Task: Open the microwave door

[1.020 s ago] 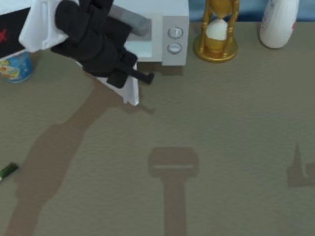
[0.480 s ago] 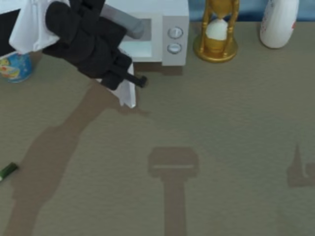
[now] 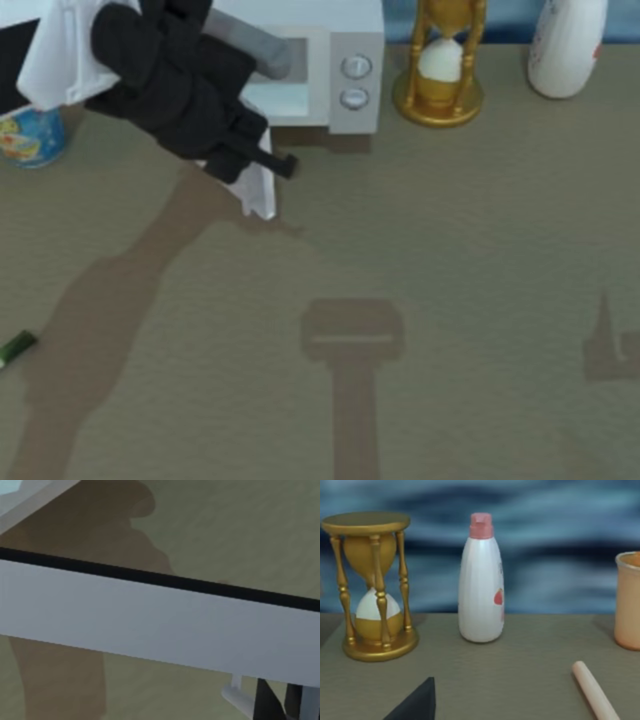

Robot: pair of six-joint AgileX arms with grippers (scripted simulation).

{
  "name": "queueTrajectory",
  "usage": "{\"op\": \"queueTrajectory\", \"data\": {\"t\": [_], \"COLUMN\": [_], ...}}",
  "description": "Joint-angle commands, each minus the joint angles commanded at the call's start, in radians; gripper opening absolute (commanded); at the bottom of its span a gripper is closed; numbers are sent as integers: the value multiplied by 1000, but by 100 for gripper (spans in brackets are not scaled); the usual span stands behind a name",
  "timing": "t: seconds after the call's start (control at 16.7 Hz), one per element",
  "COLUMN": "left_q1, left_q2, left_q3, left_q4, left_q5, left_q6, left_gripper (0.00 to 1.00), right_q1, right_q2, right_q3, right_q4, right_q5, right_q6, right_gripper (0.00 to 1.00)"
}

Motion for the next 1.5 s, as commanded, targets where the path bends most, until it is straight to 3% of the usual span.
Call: {"op": "queueTrajectory", "data": {"t": [0.84,1.5], "left_q1": [-3,66], "left_q2": [2,-49], "left_q3": [-4,-55], "left_q4": [0,-22], "left_q5": [7,95], "left_q6": [0,173], "left_gripper": [0,0], "right_q1": [0,0], "right_q2": [0,0], "right_q3": [0,0], "right_q4": [0,0], "right_q5": [0,0], "right_q6": [0,0], "right_gripper": [100,100]}}
